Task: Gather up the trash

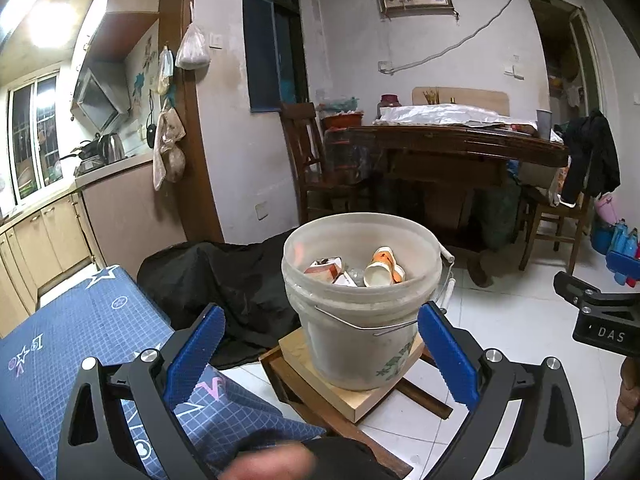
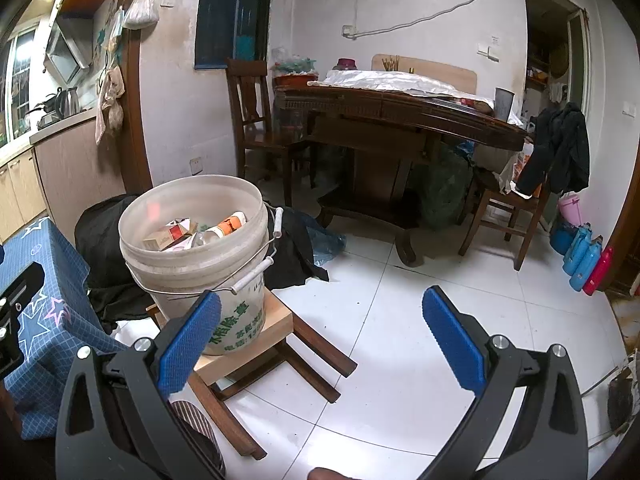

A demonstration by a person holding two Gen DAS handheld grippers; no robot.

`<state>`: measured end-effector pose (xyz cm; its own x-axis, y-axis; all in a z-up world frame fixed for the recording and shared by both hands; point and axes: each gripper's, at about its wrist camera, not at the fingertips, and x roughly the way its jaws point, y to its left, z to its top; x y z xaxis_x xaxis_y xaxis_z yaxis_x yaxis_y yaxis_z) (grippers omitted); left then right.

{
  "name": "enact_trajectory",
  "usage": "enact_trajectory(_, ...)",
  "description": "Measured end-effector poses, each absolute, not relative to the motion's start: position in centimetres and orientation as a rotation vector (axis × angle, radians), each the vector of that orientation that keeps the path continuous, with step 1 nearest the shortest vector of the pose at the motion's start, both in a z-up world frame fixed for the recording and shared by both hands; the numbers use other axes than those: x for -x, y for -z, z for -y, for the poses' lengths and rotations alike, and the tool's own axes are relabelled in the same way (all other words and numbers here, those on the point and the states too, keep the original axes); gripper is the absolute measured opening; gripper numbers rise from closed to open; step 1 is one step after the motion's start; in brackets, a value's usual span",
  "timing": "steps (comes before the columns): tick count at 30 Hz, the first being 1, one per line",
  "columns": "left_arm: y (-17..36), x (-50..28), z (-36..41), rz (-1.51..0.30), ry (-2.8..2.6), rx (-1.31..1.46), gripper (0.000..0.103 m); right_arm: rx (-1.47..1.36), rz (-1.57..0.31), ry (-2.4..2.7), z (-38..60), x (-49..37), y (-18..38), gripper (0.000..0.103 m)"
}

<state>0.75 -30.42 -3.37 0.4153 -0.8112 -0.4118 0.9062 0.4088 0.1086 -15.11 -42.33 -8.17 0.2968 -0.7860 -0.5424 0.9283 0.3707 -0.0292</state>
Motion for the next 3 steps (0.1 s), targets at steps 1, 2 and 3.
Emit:
enact_trajectory(1, 3.37, -0.78, 30.46, -0.319, 1.104, -0.337, 0.098, -0.317, -0.521, 1.165, 42.30, 15.11, 8.16, 0.097)
enact_trajectory(2, 3.38, -0.85, 30.47, -0.327, 1.108, -0.332, 0.098, -0.319, -0.523, 1.163, 42.27, 15.09, 8.17, 0.097)
enact_trajectory(3, 3.40, -0.90, 30.47, -0.329, 1.107, -0.332, 0.098, -0.320, -0.525, 1.161, 42.24, 15.08, 8.18, 0.097)
